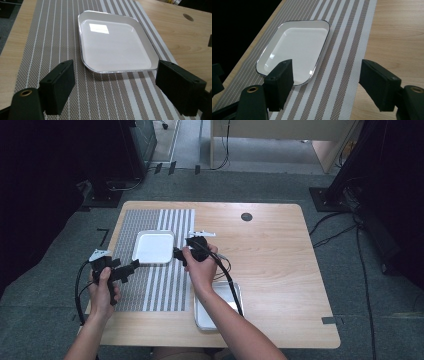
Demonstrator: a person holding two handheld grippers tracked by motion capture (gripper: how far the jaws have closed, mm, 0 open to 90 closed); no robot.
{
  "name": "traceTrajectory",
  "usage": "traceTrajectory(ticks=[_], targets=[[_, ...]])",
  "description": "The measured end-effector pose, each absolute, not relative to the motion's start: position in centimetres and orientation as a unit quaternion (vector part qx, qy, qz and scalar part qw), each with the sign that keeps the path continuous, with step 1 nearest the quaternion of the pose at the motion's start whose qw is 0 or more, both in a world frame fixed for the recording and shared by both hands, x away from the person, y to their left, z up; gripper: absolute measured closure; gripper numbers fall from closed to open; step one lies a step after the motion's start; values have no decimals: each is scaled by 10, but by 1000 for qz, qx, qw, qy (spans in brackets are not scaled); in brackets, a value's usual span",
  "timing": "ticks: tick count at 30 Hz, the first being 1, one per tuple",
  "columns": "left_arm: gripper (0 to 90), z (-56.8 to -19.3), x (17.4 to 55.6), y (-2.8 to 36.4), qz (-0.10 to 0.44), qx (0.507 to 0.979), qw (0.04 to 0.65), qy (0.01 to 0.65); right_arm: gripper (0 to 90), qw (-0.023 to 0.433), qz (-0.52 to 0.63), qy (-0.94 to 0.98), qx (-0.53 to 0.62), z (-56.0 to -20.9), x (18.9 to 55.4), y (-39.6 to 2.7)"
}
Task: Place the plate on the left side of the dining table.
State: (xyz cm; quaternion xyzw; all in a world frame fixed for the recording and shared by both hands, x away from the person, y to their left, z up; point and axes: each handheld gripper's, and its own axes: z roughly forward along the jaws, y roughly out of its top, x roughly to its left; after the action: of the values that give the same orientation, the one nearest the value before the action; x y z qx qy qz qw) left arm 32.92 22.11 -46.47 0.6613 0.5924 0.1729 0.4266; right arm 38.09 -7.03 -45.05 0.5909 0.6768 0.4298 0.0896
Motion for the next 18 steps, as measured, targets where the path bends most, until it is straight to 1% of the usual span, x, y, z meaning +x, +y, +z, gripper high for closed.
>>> traceTrajectory(ticks=[16,18], targets=[[159,-466,284,219,187,678,426,569,273,112,435,679,581,-445,354,-111],[159,-468,280,218,182,681,425,568,272,116,433,680,581,-444,351,-116]])
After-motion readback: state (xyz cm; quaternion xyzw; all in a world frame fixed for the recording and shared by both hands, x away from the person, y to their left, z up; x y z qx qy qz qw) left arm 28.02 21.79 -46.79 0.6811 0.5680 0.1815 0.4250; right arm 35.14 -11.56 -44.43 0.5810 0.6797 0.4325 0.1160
